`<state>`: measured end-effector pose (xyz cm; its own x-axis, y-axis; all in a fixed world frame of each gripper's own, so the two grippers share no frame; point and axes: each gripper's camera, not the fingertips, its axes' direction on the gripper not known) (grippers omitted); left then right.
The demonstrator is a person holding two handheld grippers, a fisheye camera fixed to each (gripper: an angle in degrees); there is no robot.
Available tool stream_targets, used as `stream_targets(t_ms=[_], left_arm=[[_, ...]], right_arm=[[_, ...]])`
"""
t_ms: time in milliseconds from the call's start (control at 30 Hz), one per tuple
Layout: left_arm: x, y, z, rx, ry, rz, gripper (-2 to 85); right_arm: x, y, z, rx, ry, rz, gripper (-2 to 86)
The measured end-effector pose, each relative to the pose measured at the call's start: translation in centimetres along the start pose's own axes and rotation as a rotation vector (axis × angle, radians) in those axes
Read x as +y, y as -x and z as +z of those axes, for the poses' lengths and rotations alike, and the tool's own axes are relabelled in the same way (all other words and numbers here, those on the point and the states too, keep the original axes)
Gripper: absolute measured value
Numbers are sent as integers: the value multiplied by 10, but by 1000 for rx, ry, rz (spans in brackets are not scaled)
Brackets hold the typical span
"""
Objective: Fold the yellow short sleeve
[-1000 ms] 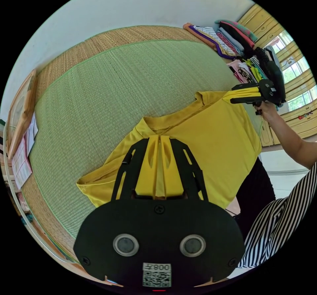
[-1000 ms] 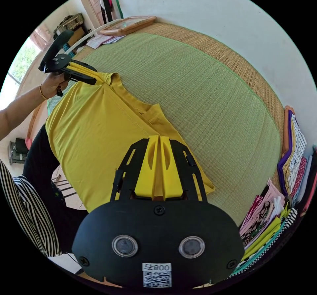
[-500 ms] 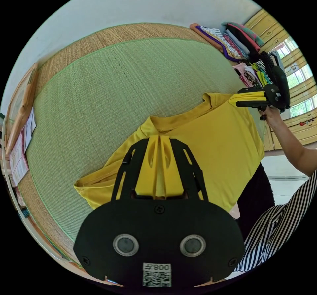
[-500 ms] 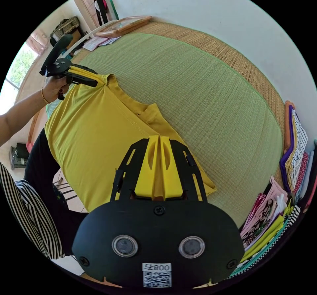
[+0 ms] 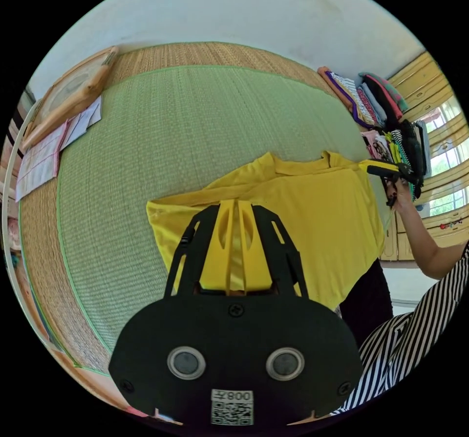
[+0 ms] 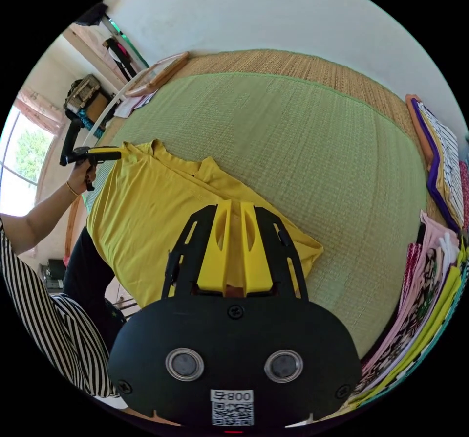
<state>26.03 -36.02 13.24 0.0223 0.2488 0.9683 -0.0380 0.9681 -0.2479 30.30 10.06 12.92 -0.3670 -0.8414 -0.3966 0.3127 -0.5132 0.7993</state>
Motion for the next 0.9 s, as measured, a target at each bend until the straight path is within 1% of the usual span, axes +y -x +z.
stream_targets(t_ms=[67, 200, 367, 467, 600, 700, 767, 900], left_arm=[[3, 6, 11, -57, 15, -26, 6], [3, 16, 19, -40, 2, -46, 4], [3, 25, 26, -81, -6, -79, 3], [6, 36, 31, -37, -14, -114, 3], [17, 33, 29, -39, -47, -101, 4], [29, 28, 27, -20, -85, -90, 5], [40, 28, 29, -7, -109, -103, 7], [50, 32, 43, -7, -86, -128, 8]], right_arm=[[12, -9, -4, 17, -6, 36, 27], [25, -26, 6, 46, 41, 82, 13], [22, -35, 19, 98, 65, 98, 2], [20, -40, 19, 79, 62, 107, 2], [26, -33, 4, 101, 27, 58, 22], [29, -26, 9, 150, 68, 16, 51], [30, -23, 16, 174, 97, 5, 56], [31, -18, 23, 223, 98, 6, 41]])
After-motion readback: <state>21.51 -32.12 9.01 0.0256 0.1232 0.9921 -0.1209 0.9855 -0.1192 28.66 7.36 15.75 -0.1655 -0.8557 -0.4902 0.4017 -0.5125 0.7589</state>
